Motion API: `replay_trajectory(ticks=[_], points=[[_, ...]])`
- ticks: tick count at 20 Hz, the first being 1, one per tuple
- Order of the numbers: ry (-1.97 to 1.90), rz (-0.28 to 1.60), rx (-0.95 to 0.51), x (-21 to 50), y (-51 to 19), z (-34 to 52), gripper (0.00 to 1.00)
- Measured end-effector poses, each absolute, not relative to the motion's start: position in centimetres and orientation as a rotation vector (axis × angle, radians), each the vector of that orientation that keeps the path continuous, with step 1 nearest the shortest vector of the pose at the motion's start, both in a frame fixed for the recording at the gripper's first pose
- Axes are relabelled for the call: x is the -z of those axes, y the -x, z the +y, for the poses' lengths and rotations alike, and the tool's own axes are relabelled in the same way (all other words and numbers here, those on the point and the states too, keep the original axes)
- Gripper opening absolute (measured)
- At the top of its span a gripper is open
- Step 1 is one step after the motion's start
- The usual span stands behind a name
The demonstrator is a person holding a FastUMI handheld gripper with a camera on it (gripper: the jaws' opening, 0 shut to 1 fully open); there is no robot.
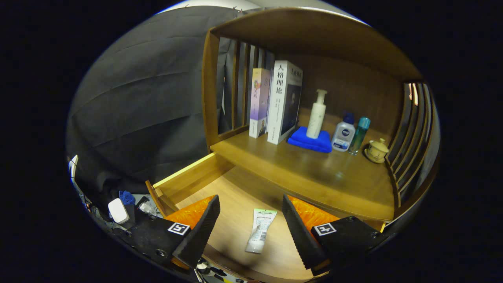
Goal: Pull open the drawer, take out the items inside it, and place them on the countertop above the cabinet.
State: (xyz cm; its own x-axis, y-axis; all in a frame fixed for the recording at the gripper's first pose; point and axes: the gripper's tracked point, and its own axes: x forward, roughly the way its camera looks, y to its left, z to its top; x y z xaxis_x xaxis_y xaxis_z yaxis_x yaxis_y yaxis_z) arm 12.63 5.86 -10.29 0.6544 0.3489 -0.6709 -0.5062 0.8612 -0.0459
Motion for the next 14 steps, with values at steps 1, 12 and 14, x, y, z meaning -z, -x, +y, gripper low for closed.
replay_trajectory(ticks=[1,12,14], points=[[0.248,0.73,-0.497,10.8,-12.9,5.7,0.99],[0.355,0.975,-0.501,18.4,-14.4,3.9,0.99],[0.362,1.017,-0.511,19.9,-14.2,3.9,0.99]])
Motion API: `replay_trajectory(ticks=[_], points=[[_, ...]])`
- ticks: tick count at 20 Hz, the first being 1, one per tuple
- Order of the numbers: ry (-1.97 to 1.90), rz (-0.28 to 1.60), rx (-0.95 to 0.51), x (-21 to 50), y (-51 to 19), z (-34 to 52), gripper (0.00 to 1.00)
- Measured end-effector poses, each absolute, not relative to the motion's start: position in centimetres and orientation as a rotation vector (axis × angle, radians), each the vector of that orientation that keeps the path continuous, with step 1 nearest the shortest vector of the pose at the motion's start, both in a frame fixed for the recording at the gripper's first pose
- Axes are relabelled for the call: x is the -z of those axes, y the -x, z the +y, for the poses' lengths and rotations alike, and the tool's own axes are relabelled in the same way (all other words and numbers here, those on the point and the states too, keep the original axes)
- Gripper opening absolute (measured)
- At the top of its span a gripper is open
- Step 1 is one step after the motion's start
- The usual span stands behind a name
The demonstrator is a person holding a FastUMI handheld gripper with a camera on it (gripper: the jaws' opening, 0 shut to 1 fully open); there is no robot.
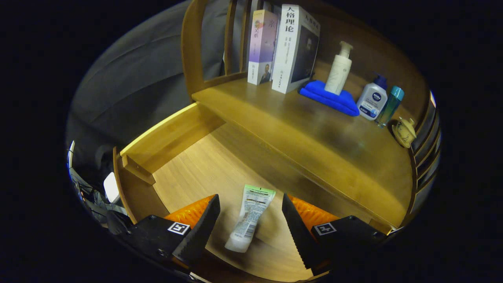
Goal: Pull open the drawer, take out the items inside it, and place them on the countertop above the cabinet.
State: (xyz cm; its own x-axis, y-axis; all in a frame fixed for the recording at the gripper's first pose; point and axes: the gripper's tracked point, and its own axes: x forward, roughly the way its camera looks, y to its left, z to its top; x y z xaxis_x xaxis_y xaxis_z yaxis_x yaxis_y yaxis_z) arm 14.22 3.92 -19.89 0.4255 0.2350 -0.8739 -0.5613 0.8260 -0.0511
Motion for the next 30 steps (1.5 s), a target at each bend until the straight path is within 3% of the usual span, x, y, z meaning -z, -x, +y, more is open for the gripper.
replay_trajectory(ticks=[10,12,19,20,30], points=[[0.403,1.216,-0.551,24.7,-12.5,2.8,0.92],[0.412,1.237,-0.548,25.4,-12.6,2.5,0.71],[0.443,1.197,-0.574,25.7,-12.5,3.0,0.26],[0.476,1.184,-0.575,25.6,-13.1,2.9,0.12],[0.52,1.019,-0.622,20.2,-12.5,4.9,0.12]])
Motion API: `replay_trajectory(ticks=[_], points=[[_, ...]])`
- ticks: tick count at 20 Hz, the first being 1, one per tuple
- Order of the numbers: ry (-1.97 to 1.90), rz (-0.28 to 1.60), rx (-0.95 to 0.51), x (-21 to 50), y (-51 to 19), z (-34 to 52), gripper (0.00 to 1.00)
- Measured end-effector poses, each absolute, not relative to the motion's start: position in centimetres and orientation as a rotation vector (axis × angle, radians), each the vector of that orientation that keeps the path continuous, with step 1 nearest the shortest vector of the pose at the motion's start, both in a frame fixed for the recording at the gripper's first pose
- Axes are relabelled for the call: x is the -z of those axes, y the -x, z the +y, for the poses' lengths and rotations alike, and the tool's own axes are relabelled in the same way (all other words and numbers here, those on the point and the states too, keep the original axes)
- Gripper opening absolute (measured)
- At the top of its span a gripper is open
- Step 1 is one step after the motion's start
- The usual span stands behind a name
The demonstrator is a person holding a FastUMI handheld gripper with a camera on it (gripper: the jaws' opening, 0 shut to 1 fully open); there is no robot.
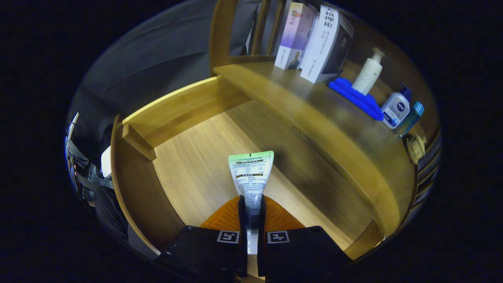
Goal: Pull open the drawer, take out the items inside it, and place them on the countertop above the cabinet.
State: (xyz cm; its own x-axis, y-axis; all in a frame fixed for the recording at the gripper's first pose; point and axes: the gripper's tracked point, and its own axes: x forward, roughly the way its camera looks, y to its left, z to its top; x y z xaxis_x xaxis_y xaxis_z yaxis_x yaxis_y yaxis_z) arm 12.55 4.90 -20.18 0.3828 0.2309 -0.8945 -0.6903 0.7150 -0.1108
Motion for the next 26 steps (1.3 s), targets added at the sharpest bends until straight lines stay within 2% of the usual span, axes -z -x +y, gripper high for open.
replay_trajectory(ticks=[12,19,26], points=[[0.403,0.854,-0.565,13.3,-15.5,6.8,0.11],[0.294,0.82,-0.465,11.0,-18.9,5.2,0.14],[0.081,0.825,-0.294,10.5,-23.6,2.7,0.14]])
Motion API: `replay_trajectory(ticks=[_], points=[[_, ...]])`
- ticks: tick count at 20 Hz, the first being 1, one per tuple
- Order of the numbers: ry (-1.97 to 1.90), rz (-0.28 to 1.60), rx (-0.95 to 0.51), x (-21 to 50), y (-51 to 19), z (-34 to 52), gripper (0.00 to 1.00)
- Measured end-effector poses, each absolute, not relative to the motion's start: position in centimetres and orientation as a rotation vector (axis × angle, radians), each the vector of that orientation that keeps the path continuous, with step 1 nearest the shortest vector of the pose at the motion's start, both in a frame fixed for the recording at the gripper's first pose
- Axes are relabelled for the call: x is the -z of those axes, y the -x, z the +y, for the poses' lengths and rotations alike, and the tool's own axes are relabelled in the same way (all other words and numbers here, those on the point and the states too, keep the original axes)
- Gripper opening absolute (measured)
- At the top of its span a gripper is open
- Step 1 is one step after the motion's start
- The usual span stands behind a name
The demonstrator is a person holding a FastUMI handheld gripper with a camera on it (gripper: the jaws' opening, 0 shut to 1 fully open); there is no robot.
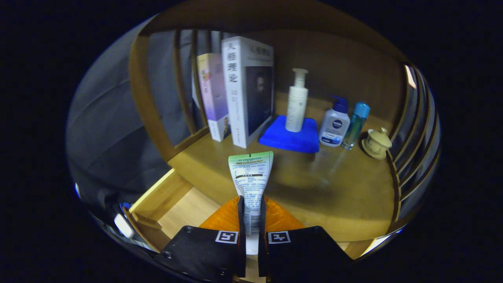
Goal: Pull open the drawer, take out the items inside it, and place them on the countertop above the cabinet.
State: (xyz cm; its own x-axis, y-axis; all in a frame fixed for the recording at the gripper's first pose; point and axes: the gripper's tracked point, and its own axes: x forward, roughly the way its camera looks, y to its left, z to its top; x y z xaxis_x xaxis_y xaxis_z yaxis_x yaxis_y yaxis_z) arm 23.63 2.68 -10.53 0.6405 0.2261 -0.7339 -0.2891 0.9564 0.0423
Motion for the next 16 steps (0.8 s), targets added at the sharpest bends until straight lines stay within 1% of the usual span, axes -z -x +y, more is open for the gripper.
replay_trajectory(ticks=[3,5,10,11,14,15,16], points=[[0.036,0.834,-0.245,10.9,-25.5,1.0,0.14],[0.035,0.848,-0.218,11.5,-26.4,0.2,0.18],[-0.109,0.847,-0.195,11.7,-27.9,1.2,0.18],[-0.093,0.83,-0.168,12.1,-28.4,0.6,0.23],[-0.122,0.791,-0.097,12.2,-29.6,0.1,0.23],[-0.144,0.792,-0.095,12.3,-29.5,0.3,0.24],[-0.152,0.77,-0.09,12.0,-29.7,0.2,0.28]])
